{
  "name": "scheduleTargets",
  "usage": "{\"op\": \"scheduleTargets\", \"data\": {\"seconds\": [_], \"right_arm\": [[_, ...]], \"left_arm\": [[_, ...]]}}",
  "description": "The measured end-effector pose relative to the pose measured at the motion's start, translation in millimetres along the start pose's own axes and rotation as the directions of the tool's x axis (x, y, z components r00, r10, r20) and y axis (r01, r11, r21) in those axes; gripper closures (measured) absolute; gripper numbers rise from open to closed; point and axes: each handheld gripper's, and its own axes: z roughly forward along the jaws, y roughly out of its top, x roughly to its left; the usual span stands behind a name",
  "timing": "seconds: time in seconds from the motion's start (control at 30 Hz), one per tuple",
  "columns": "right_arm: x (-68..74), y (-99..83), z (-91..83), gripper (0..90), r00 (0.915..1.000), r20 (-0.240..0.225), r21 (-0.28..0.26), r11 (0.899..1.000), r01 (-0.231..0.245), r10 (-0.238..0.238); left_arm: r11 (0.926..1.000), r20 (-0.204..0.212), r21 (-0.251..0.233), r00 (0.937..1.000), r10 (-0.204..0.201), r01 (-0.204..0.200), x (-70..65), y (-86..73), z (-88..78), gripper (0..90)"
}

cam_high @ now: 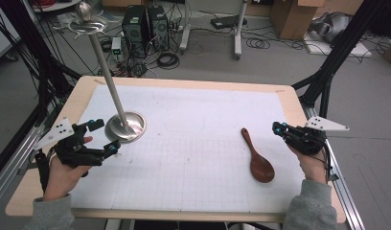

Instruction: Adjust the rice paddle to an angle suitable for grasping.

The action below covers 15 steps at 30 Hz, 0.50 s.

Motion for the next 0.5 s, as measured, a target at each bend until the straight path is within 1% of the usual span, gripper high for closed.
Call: {"op": "scheduleTargets", "data": {"seconds": [0.03, 0.07, 0.17, 0.2, 0.27, 0.3, 0.4, 0.43, 0.5], "right_arm": [[-0.3, 0.1, 1.0, 87.7, 1.0000, -0.001, -0.004, 1.000, 0.007, -0.007], [0.1, 0.1, 2.2, 89.0, 1.0000, -0.005, -0.004, 1.000, 0.002, -0.002], [-0.8, -0.7, 5.1, 89.0, 1.0000, -0.009, 0.006, 1.000, 0.002, -0.002], [-1.7, -2.3, 8.4, 89.0, 0.9999, -0.014, 0.028, 1.000, 0.006, -0.005], [-2.0, -3.2, 10.2, 89.0, 0.9998, -0.018, 0.037, 0.999, 0.008, -0.007], [-2.1, -4.7, 13.9, 89.1, 0.9998, -0.020, 0.060, 0.998, 0.007, -0.006], [-1.5, -6.7, 19.7, 89.1, 0.9996, -0.020, 0.098, 0.995, 0.023, -0.021], [-1.5, -7.3, 21.4, 89.1, 0.9995, -0.018, 0.110, 0.994, 0.027, -0.026], [-1.1, -9.2, 26.8, 89.1, 0.9994, 0.001, 0.150, 0.988, 0.034, -0.035]], "left_arm": [[1.0000, 0.000, 0.000, 1.0000, 0.000, 0.000, 0.0, 0.0, 0.0, 1.8], [1.0000, -0.007, 0.000, 1.0000, -0.004, 0.004, -0.1, -0.7, -1.5, 1.7], [1.0000, -0.010, 0.000, 1.0000, -0.001, 0.001, -0.2, -0.6, -3.0, 1.7], [1.0000, -0.013, -0.001, 0.9999, -0.002, 0.002, -0.2, -0.8, -4.4, 1.7], [1.0000, -0.021, -0.002, 0.9998, -0.002, 0.001, 0.2, -1.2, -4.9, 1.7], [1.0000, -0.037, 0.003, 0.9993, 0.001, -0.001, 1.4, -1.9, -5.9, 1.7], [1.0000, -0.042, 0.000, 0.9991, -0.003, 0.003, 2.2, -2.4, -7.0, 1.8], [1.0000, -0.042, -0.001, 0.9991, -0.005, 0.005, 2.3, -2.4, -7.3, 1.7], [1.0000, -0.045, 0.000, 0.9990, -0.001, 0.001, 2.3, -2.2, -7.7, 1.7]]}}
